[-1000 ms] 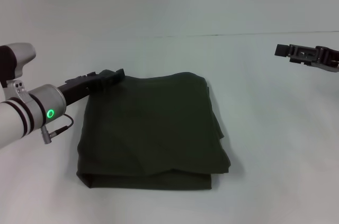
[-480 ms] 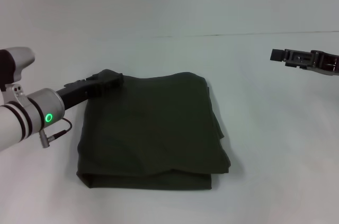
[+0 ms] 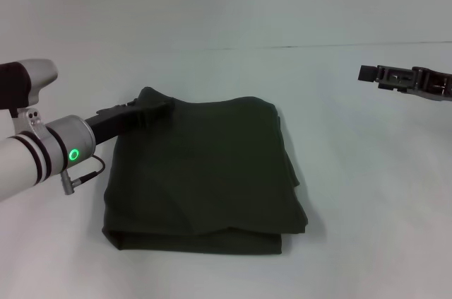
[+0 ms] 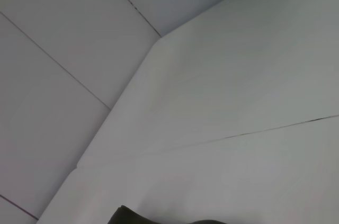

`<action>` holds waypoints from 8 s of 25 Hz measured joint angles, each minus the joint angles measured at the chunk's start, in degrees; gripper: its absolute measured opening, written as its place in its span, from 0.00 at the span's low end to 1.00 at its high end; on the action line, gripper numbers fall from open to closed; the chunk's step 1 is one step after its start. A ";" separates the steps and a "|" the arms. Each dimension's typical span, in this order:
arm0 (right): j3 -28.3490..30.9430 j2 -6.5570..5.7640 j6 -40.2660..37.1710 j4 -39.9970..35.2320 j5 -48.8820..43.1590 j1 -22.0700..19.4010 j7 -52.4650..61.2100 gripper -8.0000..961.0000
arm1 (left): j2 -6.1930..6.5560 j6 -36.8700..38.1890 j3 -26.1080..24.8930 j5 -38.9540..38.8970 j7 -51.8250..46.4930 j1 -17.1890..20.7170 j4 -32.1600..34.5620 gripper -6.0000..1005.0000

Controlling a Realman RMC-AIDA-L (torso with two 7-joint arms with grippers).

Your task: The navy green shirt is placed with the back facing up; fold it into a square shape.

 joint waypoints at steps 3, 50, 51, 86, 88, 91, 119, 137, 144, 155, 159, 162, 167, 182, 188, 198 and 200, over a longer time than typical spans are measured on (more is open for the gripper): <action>0.00 -0.01 0.06 -0.12 0.00 0.07 0.00 0.90 | 0.00 -0.55 0.21 0.02 -0.46 -0.16 -0.17 0.88; -0.70 -0.59 1.23 -0.56 -0.09 1.07 0.08 0.90 | 0.59 -3.69 -2.92 -0.09 -16.92 -4.76 -0.31 0.08; -0.70 -0.66 1.23 -0.56 -0.09 1.12 0.09 0.90 | 0.60 -4.09 -3.86 -0.09 -17.03 -4.78 -0.33 0.08; -7.02 -1.28 -0.53 1.29 -4.25 5.25 11.19 0.90 | -0.15 13.09 -6.99 -10.44 -12.14 8.54 9.65 0.54; -8.21 -0.85 -0.18 2.90 -4.35 6.37 11.80 0.90 | -0.03 18.02 -6.99 -11.42 -9.32 9.57 9.78 0.66; -9.98 -0.16 1.33 5.28 -4.42 7.99 12.67 0.90 | 0.36 24.99 -7.03 -11.78 -5.15 11.04 10.05 0.80; -19.15 7.23 11.70 10.84 -5.10 10.99 19.77 0.90 | 4.31 40.78 -6.94 -11.29 10.56 16.41 10.00 0.90; -19.76 9.24 18.82 13.97 -4.72 12.28 19.58 0.90 | 3.88 38.01 -7.08 -11.77 11.24 16.19 9.92 0.90; -19.63 9.42 19.44 14.20 -4.71 12.61 19.28 0.90 | 3.78 37.83 -7.28 -11.87 11.25 16.24 9.92 0.90; -19.61 9.72 21.07 15.71 -4.65 13.92 19.22 0.84 | 3.69 37.93 -9.28 -11.89 11.91 16.06 8.49 0.90; -19.87 9.85 22.02 16.92 -4.65 15.12 19.11 0.76 | 3.69 37.89 -9.35 -11.89 11.99 16.00 8.47 0.90; -19.83 9.91 22.32 17.57 -4.66 15.83 19.02 0.71 | 3.67 37.87 -9.75 -11.89 12.01 15.88 8.48 0.90; -19.54 9.93 23.15 17.73 -4.18 16.00 18.99 0.61 | 3.60 37.86 -9.88 -11.88 12.04 15.80 8.49 0.90; -19.50 9.66 23.91 17.28 -0.87 14.97 15.76 0.12 | 3.60 37.07 -9.98 -11.88 12.04 15.63 8.52 0.90; -19.72 9.35 23.56 16.51 -0.06 13.62 15.07 0.11 | 3.60 36.87 -9.98 -11.88 11.93 15.56 8.40 0.90; -19.41 9.44 21.35 13.08 0.01 10.38 14.50 0.11 | 3.69 35.82 -9.98 -11.80 11.99 15.06 7.07 0.91; -19.40 9.41 21.17 12.86 0.29 9.90 14.50 0.11 | 3.69 35.74 -9.98 -11.72 12.00 15.06 7.03 0.90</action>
